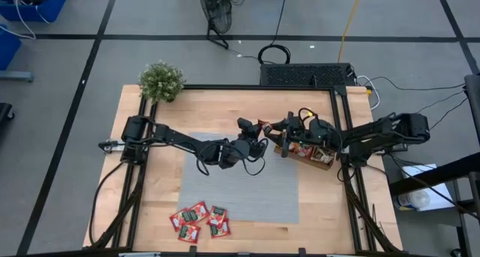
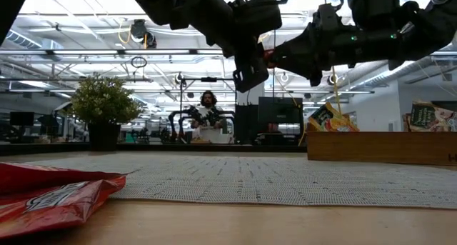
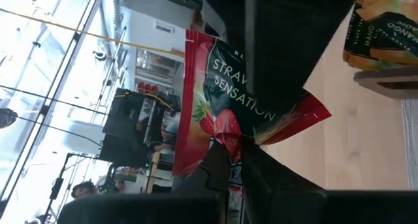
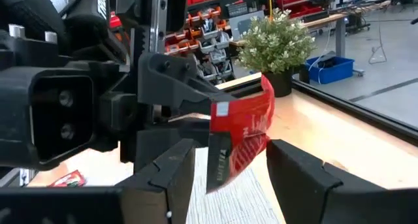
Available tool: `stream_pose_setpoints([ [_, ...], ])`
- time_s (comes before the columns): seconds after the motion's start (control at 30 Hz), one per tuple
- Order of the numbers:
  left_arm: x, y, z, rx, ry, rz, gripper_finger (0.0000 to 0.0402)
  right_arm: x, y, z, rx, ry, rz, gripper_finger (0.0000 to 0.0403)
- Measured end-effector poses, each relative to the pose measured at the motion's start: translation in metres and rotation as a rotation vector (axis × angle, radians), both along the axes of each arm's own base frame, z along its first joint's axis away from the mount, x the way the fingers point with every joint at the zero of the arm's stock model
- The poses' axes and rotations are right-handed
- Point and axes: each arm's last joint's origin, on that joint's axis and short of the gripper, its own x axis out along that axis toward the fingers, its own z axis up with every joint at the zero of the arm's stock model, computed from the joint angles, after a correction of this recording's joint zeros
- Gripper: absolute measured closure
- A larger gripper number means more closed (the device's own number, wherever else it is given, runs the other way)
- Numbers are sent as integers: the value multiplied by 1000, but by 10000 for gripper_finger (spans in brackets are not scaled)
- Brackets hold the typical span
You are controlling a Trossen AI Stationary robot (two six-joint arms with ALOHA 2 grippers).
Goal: Pick & Place Tea
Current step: Put the red tea bag into the middle section of the wooden organizer
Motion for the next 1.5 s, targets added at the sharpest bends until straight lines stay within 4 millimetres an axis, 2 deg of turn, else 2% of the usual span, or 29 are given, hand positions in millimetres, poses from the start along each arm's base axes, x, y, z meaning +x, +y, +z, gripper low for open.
stream_pose_setpoints([
  [0.2, -2, 1, -1, 9, 13, 57, 373, -1, -1, 1, -11, 1, -51, 278],
  [0.4, -3, -2, -2, 18, 13, 86, 378, -1, -1, 3, -98, -4, -50, 385],
  [0.63, -3, -4, -1, 6, -2, 80, 373, -1, 0, 3, -129, 5, -69, 402],
  [0.8, -3, -5, -1, 3, -7, 80, 382, -1, 0, 3, -147, 10, -71, 402],
  [1.03, -3, -5, -1, 9, -2, 91, 374, -2, 2, 0, -151, 24, -64, 403],
  [1.17, -3, -6, -1, 12, 3, 88, 384, -3, 2, -1, -104, 18, -62, 398],
  [1.27, -3, -5, -1, 8, -3, 85, 384, -3, 2, -1, -103, 18, -44, 369],
  [1.5, -3, -5, -1, 6, -7, 80, 374, -3, 3, 2, -68, -28, -15, 249],
])
